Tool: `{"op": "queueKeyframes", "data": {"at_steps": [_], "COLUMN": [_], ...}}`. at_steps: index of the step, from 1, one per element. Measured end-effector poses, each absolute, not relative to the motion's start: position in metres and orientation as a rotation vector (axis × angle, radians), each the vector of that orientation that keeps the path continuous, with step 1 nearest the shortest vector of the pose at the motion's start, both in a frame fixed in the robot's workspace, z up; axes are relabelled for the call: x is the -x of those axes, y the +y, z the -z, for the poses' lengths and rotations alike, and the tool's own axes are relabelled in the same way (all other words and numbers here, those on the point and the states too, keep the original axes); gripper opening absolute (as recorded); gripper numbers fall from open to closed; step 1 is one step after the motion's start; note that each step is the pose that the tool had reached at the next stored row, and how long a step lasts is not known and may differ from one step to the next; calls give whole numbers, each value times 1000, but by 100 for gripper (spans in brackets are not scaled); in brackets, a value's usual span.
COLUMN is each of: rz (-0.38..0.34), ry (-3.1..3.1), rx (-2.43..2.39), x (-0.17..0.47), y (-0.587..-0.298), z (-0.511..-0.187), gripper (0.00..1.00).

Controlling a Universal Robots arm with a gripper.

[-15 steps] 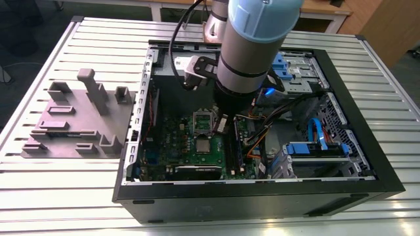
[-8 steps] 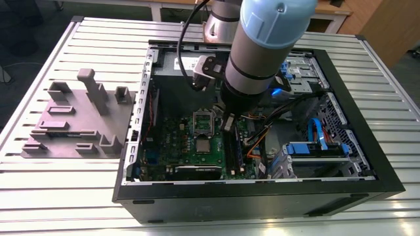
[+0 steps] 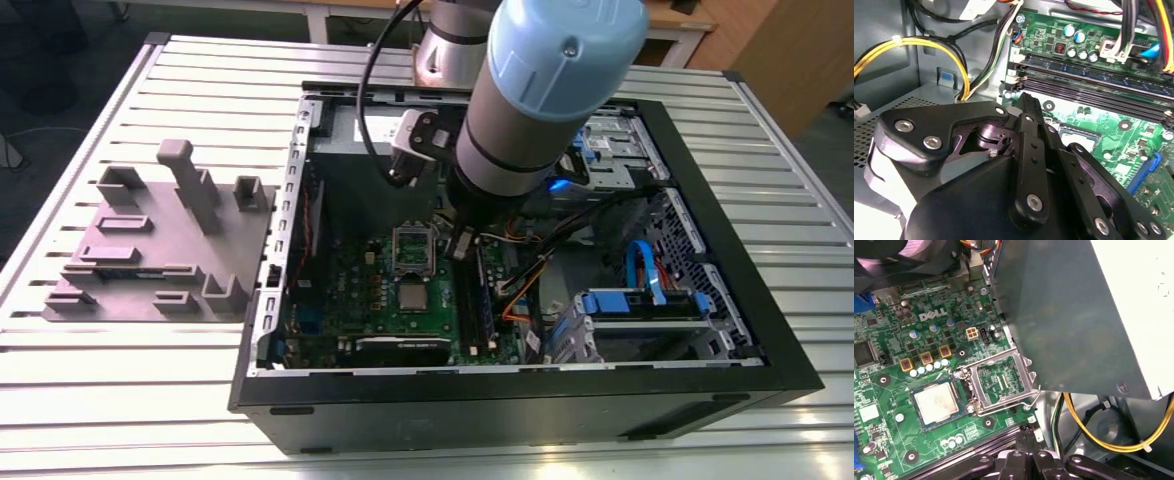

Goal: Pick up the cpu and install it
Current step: 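Close the cpu cover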

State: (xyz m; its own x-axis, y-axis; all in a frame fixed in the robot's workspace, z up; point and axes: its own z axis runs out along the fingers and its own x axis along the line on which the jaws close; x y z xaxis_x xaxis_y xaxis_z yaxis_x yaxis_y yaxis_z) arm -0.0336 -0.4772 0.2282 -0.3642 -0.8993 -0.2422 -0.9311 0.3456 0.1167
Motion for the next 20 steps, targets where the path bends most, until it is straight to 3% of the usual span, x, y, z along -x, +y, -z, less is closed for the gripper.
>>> {"op": "queueKeyframes", "data": {"at_steps": [20], "rz": [-378], "ry": [2452], "rx": [1679], "x": [36], "y": [-462], "z": [-215], "gripper": [10]}}
